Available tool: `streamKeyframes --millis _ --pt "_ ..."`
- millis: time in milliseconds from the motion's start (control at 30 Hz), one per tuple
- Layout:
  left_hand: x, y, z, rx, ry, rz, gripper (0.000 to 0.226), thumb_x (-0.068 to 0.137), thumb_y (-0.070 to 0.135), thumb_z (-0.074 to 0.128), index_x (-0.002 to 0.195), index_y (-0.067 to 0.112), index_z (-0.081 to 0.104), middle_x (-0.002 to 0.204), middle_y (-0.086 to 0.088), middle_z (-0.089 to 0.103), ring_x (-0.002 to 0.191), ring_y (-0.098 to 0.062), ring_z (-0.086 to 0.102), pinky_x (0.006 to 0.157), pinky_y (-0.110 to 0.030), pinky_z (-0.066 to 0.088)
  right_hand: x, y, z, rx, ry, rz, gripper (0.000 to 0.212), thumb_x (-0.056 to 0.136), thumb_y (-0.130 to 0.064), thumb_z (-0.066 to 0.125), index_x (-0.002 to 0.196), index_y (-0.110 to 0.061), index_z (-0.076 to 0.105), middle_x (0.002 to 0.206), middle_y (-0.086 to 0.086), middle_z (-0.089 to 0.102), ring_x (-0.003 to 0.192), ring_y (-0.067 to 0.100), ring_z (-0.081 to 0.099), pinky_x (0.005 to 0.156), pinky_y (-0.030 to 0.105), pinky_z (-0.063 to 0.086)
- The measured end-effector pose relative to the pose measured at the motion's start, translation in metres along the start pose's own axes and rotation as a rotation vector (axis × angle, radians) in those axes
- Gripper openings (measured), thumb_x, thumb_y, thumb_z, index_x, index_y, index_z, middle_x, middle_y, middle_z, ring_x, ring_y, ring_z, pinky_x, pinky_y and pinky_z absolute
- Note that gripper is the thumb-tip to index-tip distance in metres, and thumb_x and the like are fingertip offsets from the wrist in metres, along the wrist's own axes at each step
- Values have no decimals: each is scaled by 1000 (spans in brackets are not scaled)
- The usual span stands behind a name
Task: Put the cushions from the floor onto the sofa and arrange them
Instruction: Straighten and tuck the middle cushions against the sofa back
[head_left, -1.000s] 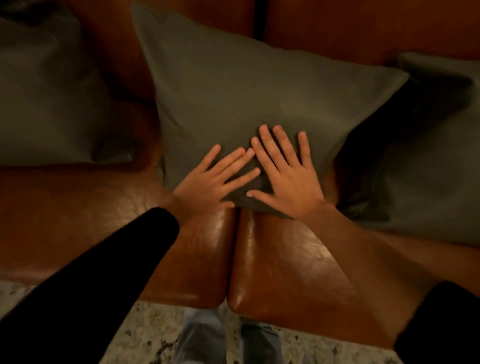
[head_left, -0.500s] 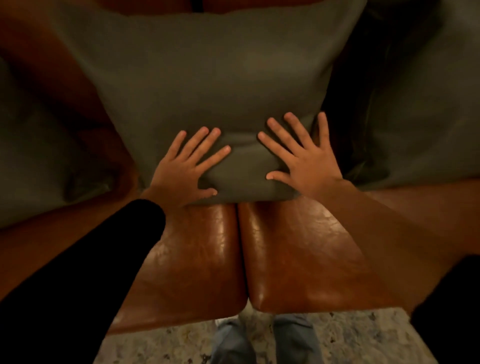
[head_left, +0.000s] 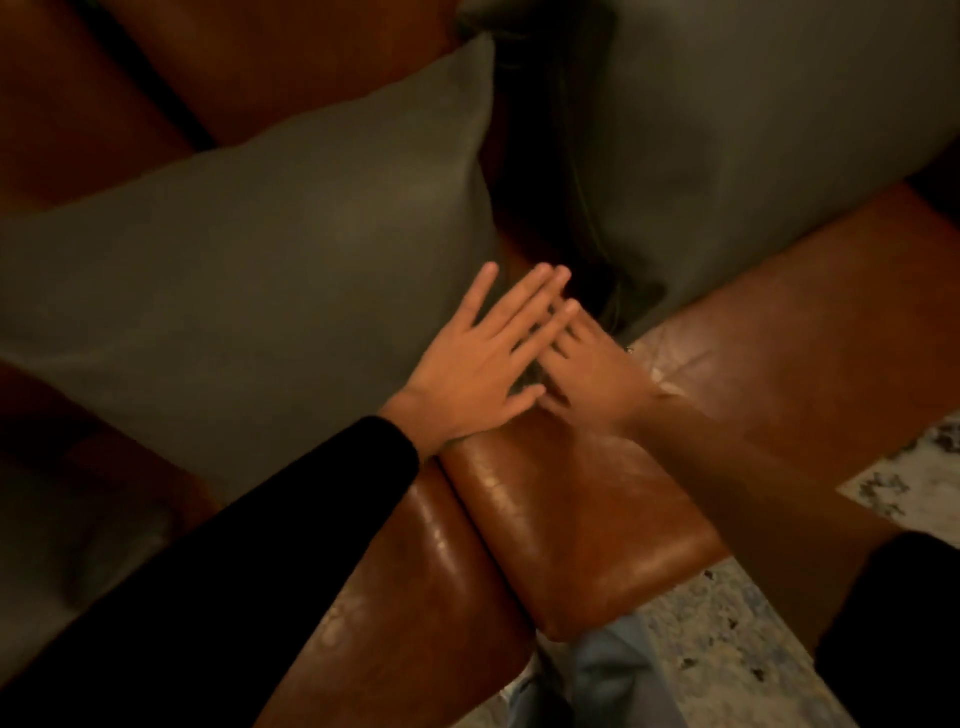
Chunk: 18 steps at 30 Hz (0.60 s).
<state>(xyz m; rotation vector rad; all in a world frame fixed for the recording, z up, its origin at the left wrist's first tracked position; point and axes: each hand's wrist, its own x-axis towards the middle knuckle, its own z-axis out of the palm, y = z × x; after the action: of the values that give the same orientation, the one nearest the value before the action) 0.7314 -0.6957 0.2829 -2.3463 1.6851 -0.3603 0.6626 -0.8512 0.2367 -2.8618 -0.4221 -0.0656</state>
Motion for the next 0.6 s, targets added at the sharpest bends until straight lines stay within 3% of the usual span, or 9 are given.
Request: streamKeyframes --millis 167,267,367,467,533,600 --pt "18 -14 29 -139 -73 102 74 79 53 47 145 21 37 143 -23 43 136 -40 36 113 -51 13 20 -3 15 68 -193 17 72 83 -42 41 145 -6 33 152 24 25 139 46 21 108 60 19" --pt "5 -42 32 -203 -54 20 73 82 61 46 142 18 43 143 -23 43 135 -41 36 115 -44 12 37 -5 12 162 -206 -29 71 81 -46 39 141 -8 43 148 20 37 137 44 30 106 62 28" --pt "-3 -61 27 -204 -48 -40 72 86 63 43 140 15 48 144 -22 42 135 -38 37 116 -40 12 45 -3 9 257 -249 -40 74 86 -57 31 149 -18 26 157 10 21 143 36 18 109 57 24" --pt "-5 -71 24 -200 -47 -68 73 87 64 41 134 10 54 143 -23 43 135 -37 39 117 -39 12 34 3 10 385 -258 48 80 87 -67 30 146 -24 -4 158 1 -1 146 32 13 114 53 22" --pt "-7 -75 22 -179 -42 -70 73 86 64 42 131 9 57 142 -23 45 133 -37 40 117 -38 13 21 12 12 459 -359 132 88 90 -54 48 144 -25 -16 159 2 -5 147 26 9 119 43 15" --pt "-7 -79 21 -162 -25 -64 73 85 64 43 129 9 58 140 -23 46 132 -38 42 116 -39 13 11 18 14 479 -481 196 93 91 -27 61 147 -17 -13 159 7 -2 147 21 6 116 21 4"
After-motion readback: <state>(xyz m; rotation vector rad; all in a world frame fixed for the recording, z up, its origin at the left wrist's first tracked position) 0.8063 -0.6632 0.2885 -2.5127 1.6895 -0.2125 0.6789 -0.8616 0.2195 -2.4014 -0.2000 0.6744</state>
